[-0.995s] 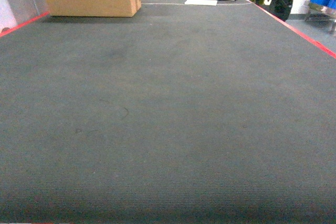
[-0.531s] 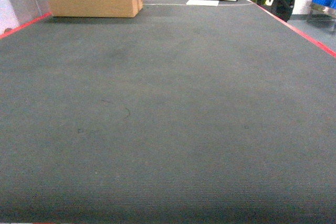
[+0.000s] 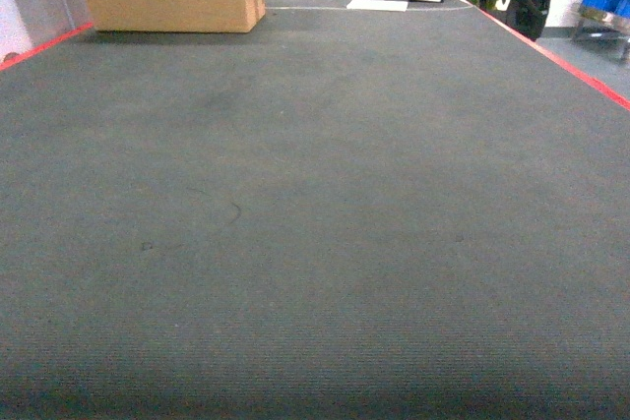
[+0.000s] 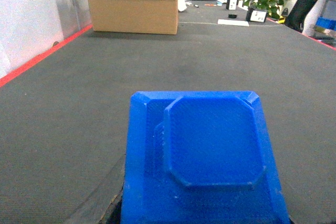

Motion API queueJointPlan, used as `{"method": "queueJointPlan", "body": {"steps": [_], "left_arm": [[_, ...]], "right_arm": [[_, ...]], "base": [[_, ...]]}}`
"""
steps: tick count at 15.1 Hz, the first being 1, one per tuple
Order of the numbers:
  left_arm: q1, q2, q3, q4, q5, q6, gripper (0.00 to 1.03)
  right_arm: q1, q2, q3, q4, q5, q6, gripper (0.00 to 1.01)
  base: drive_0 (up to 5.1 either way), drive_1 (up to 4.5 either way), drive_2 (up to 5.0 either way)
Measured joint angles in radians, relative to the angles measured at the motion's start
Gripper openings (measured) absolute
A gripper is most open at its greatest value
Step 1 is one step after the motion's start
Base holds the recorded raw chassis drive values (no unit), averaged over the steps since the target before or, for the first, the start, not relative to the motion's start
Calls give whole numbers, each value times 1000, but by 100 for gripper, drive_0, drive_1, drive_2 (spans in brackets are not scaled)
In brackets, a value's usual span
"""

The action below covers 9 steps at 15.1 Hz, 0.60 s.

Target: Sort blue parts and orange caps into right shelf containers

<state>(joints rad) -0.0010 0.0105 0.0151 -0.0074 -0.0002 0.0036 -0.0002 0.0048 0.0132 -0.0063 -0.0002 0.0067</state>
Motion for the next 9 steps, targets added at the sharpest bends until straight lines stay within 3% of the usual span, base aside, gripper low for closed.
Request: {"method": "queueJointPlan", "body": {"steps": [3,9], "left_arm": [[0,0,0,0,0,0,44],[0,0,0,0,0,0,44]], "right_arm": [[0,0,0,0,0,0,44],[0,0,0,0,0,0,44]], "base": [[-42,-42,-42],[-175,-175,-175]]}}
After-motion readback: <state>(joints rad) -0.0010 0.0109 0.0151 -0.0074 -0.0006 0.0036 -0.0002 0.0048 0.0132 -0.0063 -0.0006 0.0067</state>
